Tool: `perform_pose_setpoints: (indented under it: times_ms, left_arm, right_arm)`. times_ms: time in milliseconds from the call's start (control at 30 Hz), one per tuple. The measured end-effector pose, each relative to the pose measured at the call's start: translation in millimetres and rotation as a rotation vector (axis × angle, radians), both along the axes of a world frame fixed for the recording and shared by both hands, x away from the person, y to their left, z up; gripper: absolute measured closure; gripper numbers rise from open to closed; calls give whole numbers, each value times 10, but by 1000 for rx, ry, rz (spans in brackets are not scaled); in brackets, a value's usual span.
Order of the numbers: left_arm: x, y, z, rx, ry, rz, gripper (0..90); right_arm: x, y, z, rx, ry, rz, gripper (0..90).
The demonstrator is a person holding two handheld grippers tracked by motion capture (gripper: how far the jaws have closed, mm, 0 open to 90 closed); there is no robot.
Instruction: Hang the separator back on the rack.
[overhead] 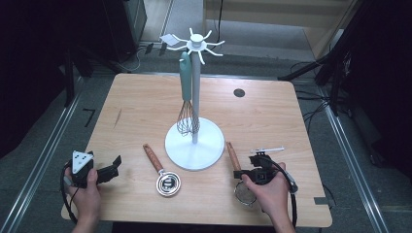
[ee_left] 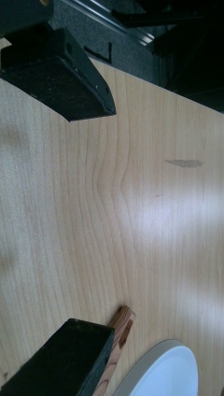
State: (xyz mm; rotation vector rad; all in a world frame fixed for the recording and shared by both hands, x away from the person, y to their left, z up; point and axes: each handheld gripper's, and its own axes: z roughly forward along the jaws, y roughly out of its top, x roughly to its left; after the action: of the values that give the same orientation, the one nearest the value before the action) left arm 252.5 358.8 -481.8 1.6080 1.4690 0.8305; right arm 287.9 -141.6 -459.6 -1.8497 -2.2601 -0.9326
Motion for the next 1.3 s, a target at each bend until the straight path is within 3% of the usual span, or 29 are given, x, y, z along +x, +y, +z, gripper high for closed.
perform_pose_setpoints:
  times_ms: [833,1300]
  left_arm:
    - [0,0,1,0,1,-1,0]
    - [0,-2,-1,-1,-1,-1,0]
  right_arm:
    - [-135,-16,246,50,-335,6,708]
    - [-219,-15,341,70,-489,10,708]
